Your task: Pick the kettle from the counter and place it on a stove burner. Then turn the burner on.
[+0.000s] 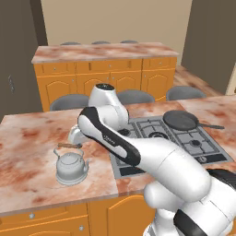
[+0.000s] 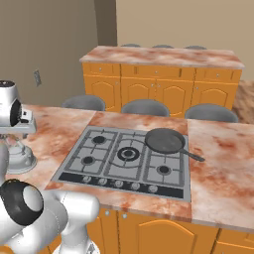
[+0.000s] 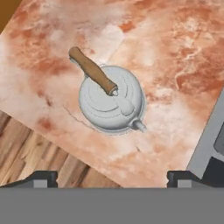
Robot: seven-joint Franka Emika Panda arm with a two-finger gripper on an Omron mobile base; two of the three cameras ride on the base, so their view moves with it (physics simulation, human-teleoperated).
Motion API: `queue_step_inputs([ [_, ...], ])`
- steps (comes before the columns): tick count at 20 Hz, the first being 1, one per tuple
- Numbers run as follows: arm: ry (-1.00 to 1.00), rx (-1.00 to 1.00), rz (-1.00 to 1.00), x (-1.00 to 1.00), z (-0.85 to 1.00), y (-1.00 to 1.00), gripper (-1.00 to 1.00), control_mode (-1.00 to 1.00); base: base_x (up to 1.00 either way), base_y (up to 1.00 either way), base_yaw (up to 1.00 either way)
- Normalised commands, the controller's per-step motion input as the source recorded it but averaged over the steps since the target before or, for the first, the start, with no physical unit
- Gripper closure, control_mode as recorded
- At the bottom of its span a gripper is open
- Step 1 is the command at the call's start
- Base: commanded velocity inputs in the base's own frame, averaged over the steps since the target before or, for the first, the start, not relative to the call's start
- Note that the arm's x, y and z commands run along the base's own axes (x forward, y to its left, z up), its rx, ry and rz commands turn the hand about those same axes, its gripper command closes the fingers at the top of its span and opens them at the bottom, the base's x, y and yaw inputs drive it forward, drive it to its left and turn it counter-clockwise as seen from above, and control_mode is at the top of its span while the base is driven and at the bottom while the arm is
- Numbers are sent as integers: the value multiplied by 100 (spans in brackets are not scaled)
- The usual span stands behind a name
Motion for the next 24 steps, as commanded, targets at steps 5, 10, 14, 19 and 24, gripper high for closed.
queue_step_inputs([
  [5, 3, -2, 33, 23, -32, 23, -100, -100, 0, 0, 0],
  [10, 4, -5, 16, 1, -30, 1, -100, -100, 0, 0, 0],
  [14, 4, 0, 0, 1, -17, 4, -100, -100, 0, 0, 0],
  [19, 0, 0, 0, 35, -8, 31, -100, -100, 0, 0, 0],
  [24, 0, 0, 0, 55, -4, 31, -100, -100, 0, 0, 0],
])
